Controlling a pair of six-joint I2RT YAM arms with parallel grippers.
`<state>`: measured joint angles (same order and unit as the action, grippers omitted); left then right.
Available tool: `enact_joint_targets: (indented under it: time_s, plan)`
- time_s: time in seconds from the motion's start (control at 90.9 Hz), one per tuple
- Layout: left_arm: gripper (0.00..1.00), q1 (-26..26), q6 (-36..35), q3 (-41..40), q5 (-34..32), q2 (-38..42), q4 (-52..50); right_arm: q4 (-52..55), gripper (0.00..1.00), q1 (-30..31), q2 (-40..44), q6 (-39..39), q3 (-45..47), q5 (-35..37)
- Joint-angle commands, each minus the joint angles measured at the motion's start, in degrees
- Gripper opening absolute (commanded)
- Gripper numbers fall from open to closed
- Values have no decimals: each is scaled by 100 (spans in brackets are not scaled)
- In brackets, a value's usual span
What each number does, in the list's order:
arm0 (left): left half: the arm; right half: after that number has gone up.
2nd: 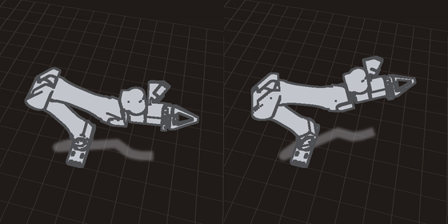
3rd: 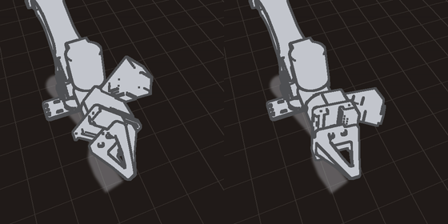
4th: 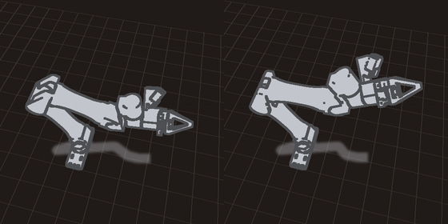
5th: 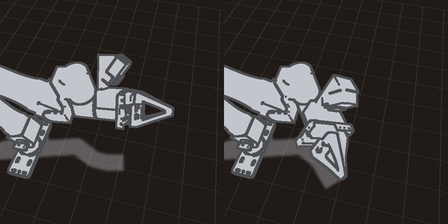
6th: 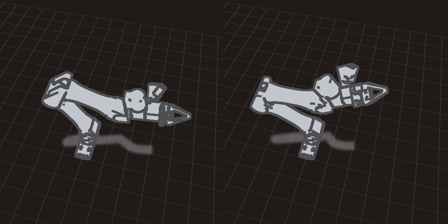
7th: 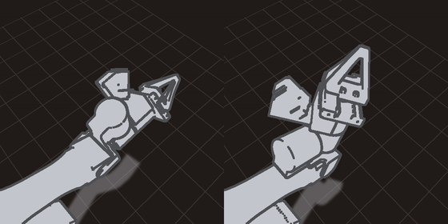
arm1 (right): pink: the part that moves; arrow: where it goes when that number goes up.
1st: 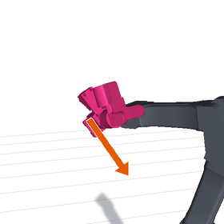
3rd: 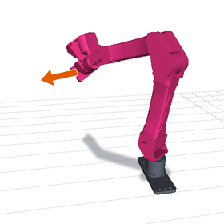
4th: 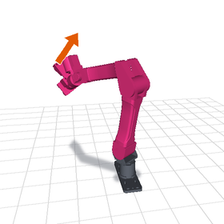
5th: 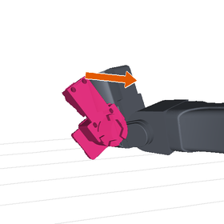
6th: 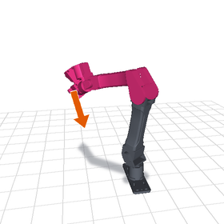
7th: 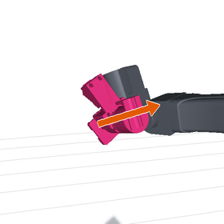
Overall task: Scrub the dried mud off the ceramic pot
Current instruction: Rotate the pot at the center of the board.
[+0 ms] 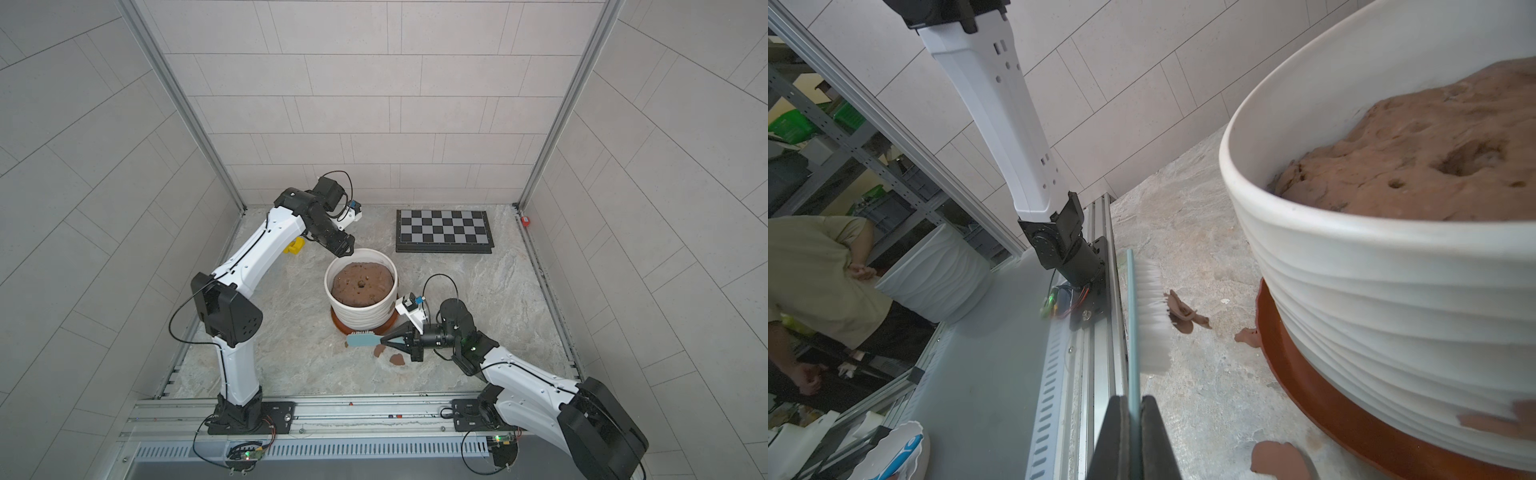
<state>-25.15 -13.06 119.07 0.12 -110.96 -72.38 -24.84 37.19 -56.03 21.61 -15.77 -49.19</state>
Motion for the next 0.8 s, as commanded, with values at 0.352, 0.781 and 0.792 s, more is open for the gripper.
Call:
enact_joint_targets:
  time_s: [0.352,0.781,0.792]
  plan:
    - [75,-88,2877,-1611,-561,1524,204,-161,0,-96,45,-87,-83,252]
    - [68,-245,4289,-3966,-815,2590,1426,-483,0,-137,60,-11,-111,223]
    - [68,-245,4314,-4007,-818,2598,1445,-485,0,-140,59,-14,-111,224]
